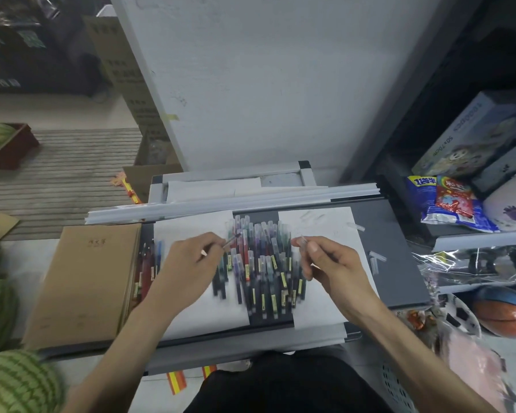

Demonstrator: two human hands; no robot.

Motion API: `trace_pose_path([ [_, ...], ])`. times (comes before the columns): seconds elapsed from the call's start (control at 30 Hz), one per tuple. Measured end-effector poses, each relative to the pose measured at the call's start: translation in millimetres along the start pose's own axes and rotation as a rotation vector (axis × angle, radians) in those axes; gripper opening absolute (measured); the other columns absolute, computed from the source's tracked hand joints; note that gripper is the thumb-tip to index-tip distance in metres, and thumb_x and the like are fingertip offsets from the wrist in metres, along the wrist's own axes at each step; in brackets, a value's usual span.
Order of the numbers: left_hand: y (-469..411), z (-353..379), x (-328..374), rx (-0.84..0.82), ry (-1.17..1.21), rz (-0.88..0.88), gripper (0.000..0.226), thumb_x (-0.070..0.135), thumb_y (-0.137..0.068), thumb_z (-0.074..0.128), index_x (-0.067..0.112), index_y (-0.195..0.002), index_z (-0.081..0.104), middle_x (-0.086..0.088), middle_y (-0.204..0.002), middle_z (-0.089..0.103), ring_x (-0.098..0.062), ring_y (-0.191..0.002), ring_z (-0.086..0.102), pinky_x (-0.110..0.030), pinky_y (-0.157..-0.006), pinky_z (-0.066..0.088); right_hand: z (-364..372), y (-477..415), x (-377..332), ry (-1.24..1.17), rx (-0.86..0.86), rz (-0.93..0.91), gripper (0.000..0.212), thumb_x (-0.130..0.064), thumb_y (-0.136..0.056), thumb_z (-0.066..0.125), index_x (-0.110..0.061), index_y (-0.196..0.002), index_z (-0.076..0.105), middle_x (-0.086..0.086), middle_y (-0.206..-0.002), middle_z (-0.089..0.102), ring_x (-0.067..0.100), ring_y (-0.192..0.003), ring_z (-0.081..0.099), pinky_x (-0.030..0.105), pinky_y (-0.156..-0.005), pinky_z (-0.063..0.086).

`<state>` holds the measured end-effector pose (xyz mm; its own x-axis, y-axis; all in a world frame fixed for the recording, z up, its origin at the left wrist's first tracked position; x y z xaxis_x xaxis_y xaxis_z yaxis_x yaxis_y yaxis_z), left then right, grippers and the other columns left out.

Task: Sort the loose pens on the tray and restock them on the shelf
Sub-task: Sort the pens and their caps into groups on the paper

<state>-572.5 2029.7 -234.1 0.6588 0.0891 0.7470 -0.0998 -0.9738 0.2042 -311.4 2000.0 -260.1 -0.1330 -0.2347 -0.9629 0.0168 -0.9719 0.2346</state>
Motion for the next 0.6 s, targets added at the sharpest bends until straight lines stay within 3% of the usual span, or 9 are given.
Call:
trace_pose_path([
  [0.1,30,-5,39,-0.033,0.081,0.13,0.03,0.019,-0.105,0.047,0.026,-0.087,0.069,0.0,-0.058,0.051,-0.008,-0.048,0.038,-0.02,-0.048,0.028,8,10,-14,-0.138,-0.052,0.008,0.035,-0.023,-0.1,0.055,0.009,-0.107,0.067,0.013,-0.078,0.047,0.024,-0.065,0.042,0.031,-0.064,0.042],
  [0.17,43,-8,59,-0.048,0.121,0.204,0.027,0.028,-0.106,0.05,0.027,-0.086,0.069,-0.001,-0.061,0.055,-0.01,-0.049,0.04,-0.018,-0.05,0.029,12,14,-23,-0.157,-0.07,-0.007,0.033,-0.02,-0.1,0.056,0.01,-0.106,0.068,0.01,-0.075,0.046,0.024,-0.063,0.039,0.031,-0.061,0.036],
  [0.27,52,-11,76,-0.064,0.1,0.311,0.025,0.042,-0.103,0.054,0.029,-0.09,0.072,0.003,-0.067,0.062,-0.012,-0.052,0.049,-0.016,-0.054,0.034,15,19,-35,-0.113,-0.108,-0.064,0.033,-0.027,-0.096,0.067,0.005,-0.103,0.073,0.014,-0.069,0.044,0.026,-0.063,0.035,0.031,-0.062,0.036],
  [0.37,53,-13,79,-0.054,0.06,0.383,0.023,0.04,-0.103,0.056,0.031,-0.089,0.072,0.006,-0.069,0.063,-0.017,-0.058,0.053,-0.024,-0.056,0.04,16,23,-47,-0.021,-0.132,-0.133,0.038,-0.036,-0.092,0.073,0.001,-0.103,0.076,0.018,-0.065,0.046,0.025,-0.062,0.04,0.025,-0.065,0.042],
  [0.53,54,-12,80,-0.036,0.022,0.414,0.019,0.037,-0.102,0.06,0.03,-0.091,0.074,0.02,-0.069,0.06,-0.01,-0.061,0.057,-0.013,-0.06,0.038,17,29,-63,0.09,-0.146,-0.153,0.031,-0.051,-0.087,0.076,-0.02,-0.091,0.082,0.037,-0.08,0.056,0.022,-0.063,0.04,0.031,-0.061,0.037],
  [0.6,55,-10,80,-0.041,0.012,0.412,0.018,0.037,-0.102,0.061,0.03,-0.093,0.074,0.021,-0.071,0.061,-0.009,-0.062,0.057,-0.013,-0.06,0.038,18,32,-68,0.161,-0.141,-0.155,0.02,-0.04,-0.089,0.075,-0.022,-0.089,0.083,0.028,-0.075,0.059,0.018,-0.061,0.042,0.027,-0.061,0.037],
])
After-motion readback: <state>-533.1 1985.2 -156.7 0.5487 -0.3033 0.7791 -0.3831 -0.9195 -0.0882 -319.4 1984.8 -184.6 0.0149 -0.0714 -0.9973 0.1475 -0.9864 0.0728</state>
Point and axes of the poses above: each hand's wrist, its own y-axis away from the middle knuckle, its own z-axis out of the palm, x = y × z, the point moved 5 cm from there along -y, towards the middle knuckle
